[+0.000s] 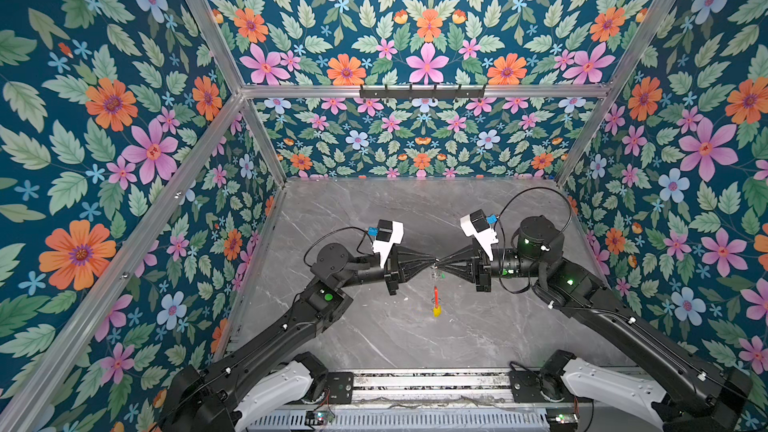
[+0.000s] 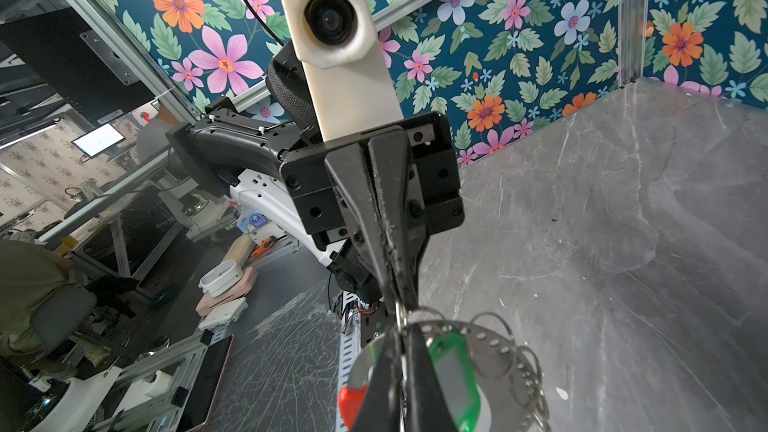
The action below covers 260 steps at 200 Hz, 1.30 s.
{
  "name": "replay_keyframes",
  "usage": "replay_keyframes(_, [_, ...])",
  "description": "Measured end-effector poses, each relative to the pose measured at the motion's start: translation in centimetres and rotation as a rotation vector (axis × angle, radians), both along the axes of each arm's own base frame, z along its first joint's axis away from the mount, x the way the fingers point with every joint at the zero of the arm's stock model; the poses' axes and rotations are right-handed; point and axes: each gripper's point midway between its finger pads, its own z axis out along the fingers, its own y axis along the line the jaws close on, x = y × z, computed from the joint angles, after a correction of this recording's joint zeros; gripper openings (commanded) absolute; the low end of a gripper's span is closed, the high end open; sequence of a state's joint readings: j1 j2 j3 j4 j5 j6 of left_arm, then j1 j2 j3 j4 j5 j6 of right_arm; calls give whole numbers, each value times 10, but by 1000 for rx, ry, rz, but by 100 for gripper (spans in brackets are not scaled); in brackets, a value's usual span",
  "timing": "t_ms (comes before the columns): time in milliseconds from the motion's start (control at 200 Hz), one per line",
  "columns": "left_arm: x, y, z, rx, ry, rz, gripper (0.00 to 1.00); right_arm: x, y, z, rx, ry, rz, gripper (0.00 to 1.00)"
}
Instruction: Remove the keys from the keyring
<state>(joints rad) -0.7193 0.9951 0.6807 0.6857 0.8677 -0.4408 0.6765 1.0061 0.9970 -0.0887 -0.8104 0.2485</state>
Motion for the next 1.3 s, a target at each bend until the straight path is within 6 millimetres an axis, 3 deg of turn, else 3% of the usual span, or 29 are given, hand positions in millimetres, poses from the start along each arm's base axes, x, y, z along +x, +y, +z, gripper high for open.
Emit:
replay_keyframes(55, [1,-1,-1,4,8,-3,21,0,-1,-1,-15,-2,-7,0])
replay_keyframes(115, [0,-2,0,11,11,-12,29,-1,-3,-2,-35,15,-11,0])
replay_keyframes(355, [4,-5,0,109,65,-10,36,2,-16,-20,-176,40,-78,0])
replay_keyframes(585, [8,-13,-10,276,99,-38,36,2,-23,-39,-296,77,-90,0])
replay_keyframes(780, [2,-16,-31,380,148,-107,35,-2,-24,-41,-331,98,-66,0])
replay_keyframes(1125, [-14,-20,-43,412,193,-232,31,-6,-19,-40,-362,116,-24,0])
replay_keyframes(1300, [-16,-22,-43,412,197,-256,22,-7,-17,-41,-367,127,-11,0])
